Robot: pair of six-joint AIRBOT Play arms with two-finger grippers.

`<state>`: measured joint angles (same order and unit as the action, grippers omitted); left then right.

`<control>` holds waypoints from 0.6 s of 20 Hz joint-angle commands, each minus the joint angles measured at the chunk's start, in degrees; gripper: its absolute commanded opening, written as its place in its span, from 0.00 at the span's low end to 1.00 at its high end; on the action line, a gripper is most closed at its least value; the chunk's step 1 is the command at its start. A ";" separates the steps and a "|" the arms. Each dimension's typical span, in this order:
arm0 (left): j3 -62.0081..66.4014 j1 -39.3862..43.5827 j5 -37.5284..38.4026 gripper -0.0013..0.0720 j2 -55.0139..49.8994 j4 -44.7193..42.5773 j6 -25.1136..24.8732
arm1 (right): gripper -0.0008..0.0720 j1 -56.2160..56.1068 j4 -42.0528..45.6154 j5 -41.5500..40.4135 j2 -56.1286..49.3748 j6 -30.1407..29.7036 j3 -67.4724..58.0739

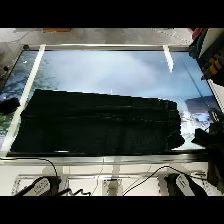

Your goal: Fold the clothes and pants, and hang the long-sleeved shirts on hangers.

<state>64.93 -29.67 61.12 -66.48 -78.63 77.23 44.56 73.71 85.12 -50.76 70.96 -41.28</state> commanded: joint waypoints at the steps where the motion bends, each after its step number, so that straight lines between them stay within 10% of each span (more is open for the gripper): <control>1: -4.57 0.15 -1.73 0.05 0.76 3.26 -0.42 | 0.39 4.11 -1.38 -5.14 6.73 5.51 9.42; 2: -4.98 0.15 -1.77 0.05 0.63 3.28 -0.74 | 0.71 4.63 -1.20 -6.75 6.88 8.87 10.64; 3: -5.01 0.17 -1.77 0.05 0.44 3.28 -0.79 | 0.78 4.74 -1.36 -8.74 6.73 11.08 11.67; 12: -5.01 0.15 -1.73 0.05 0.42 3.26 -1.66 | 0.82 4.72 -11.96 -20.61 -4.02 5.25 18.12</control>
<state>60.01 -29.56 59.40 -66.11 -75.42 76.03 49.19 64.23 69.04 -51.16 77.45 -24.84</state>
